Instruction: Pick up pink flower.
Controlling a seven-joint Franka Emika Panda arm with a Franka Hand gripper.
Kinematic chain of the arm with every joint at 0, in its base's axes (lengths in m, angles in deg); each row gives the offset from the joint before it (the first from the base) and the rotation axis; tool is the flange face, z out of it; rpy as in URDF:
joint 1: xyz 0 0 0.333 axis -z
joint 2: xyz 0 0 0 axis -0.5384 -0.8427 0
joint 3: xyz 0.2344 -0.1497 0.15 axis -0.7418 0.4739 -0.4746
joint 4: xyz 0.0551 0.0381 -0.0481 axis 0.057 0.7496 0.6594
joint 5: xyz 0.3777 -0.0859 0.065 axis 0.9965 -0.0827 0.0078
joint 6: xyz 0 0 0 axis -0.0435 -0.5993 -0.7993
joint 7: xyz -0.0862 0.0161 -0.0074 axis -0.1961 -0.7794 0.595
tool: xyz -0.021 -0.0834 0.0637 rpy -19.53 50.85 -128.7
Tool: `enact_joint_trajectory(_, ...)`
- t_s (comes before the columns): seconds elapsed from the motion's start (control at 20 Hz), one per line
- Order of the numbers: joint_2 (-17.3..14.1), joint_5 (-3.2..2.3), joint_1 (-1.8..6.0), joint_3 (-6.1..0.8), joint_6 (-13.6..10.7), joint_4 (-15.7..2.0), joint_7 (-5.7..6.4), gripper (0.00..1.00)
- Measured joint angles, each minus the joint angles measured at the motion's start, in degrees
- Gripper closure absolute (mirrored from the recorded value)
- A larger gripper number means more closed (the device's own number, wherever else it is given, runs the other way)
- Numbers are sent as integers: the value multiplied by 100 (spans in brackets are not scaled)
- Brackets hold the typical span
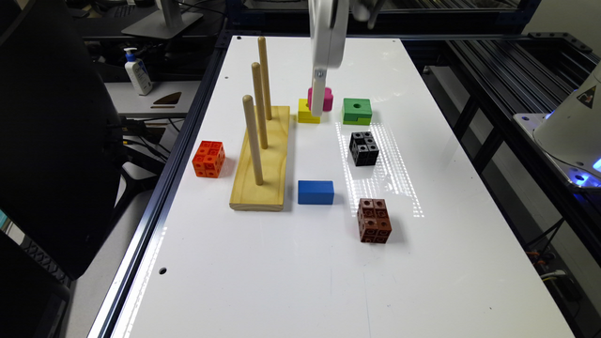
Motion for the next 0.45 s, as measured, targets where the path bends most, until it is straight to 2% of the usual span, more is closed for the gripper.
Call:
enact_joint_trajectory(0.15,192,0,0,0,-192,6,0,100)
enact_joint_trajectory(0.45,322,0,0,-1,-280,-13,0,100)
